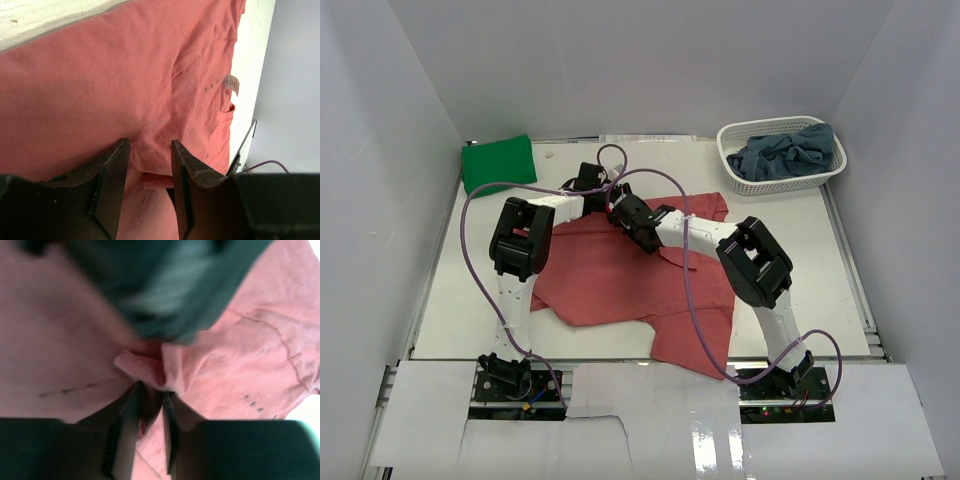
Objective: Fold and stack the t-shirts
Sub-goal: Fold the flattened tshirt in 1/3 of the way
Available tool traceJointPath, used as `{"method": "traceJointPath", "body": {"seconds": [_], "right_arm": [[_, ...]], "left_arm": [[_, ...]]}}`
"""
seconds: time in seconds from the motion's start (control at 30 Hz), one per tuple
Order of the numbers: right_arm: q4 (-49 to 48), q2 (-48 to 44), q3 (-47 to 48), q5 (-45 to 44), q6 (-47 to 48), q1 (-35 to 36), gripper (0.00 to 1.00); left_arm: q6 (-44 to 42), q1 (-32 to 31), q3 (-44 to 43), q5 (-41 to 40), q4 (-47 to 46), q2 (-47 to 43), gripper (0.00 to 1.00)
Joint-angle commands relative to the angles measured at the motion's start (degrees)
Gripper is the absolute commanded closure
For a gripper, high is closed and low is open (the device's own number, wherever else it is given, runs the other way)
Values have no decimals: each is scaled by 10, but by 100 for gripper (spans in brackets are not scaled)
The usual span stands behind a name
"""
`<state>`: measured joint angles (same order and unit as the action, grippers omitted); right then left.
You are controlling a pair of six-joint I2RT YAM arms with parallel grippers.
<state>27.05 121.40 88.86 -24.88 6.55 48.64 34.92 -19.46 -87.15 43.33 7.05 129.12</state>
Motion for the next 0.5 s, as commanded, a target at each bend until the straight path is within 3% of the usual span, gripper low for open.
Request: {"method": "traceJointPath", "body": {"seconds": [0.0, 0.1, 0.47], "right_arm": [[5, 10, 23, 1, -3, -20, 76], [6, 0, 23, 2, -7, -23, 92], [106, -9, 76, 117, -19, -24, 92]], "left_arm": [[-14, 0, -3, 10, 10, -11, 50], [-13, 0, -1, 11, 10, -12, 50], [-11, 0, -2, 11, 8, -15, 50]]}}
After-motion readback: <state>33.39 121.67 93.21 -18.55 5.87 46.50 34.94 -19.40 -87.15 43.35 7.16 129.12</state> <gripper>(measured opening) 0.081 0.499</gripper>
